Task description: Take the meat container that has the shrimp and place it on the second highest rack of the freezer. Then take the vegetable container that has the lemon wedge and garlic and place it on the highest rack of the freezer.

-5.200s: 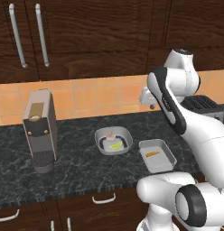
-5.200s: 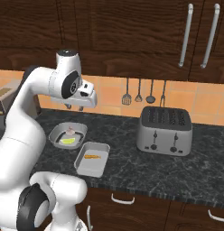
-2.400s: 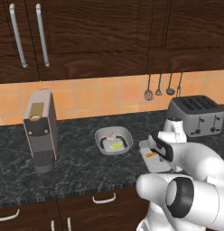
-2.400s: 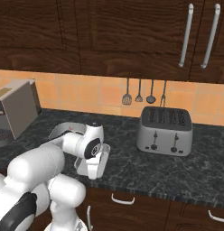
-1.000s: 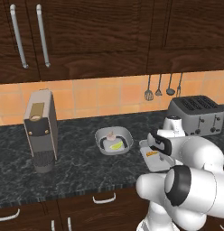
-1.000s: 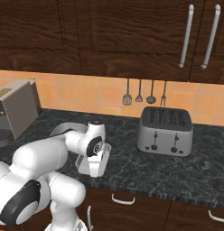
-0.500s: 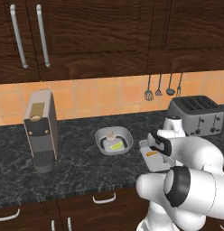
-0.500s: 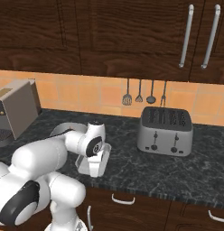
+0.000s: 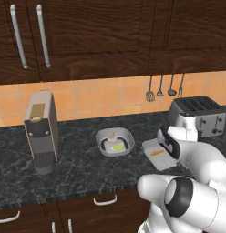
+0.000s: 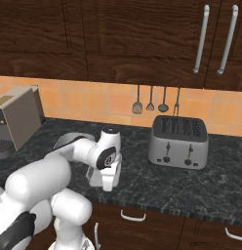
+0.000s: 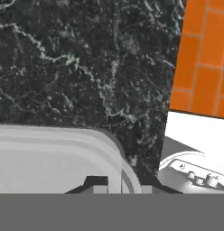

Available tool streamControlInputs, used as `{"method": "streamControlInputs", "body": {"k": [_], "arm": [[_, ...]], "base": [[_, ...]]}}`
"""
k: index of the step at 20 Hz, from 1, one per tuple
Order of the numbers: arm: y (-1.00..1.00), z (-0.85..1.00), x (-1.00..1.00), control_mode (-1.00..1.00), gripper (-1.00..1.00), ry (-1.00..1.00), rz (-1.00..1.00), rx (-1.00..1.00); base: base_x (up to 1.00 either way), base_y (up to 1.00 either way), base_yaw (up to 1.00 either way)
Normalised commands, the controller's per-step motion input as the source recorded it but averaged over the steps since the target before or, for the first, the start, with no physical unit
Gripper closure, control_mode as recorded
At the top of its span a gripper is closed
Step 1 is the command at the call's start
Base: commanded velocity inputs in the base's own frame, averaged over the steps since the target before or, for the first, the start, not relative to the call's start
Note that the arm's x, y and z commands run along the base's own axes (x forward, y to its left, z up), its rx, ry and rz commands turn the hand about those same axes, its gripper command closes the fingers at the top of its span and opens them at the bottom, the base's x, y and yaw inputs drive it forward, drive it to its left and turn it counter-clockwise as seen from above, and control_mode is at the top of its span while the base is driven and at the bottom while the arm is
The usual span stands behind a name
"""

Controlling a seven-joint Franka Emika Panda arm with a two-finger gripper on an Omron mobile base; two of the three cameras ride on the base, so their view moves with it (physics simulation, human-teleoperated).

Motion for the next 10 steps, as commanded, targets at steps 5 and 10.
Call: {"method": "streamControlInputs", "body": {"k": [5, 10], "arm": [[-0.04, 0.89, -0.06, -1.00, 1.00, -0.11, -0.04, 0.02], [0.08, 0.84, -0.17, -1.00, 1.00, -0.17, -0.06, 0.01]], "base": [[0.00, 0.00, 0.00], [0.00, 0.00, 0.00]]}}
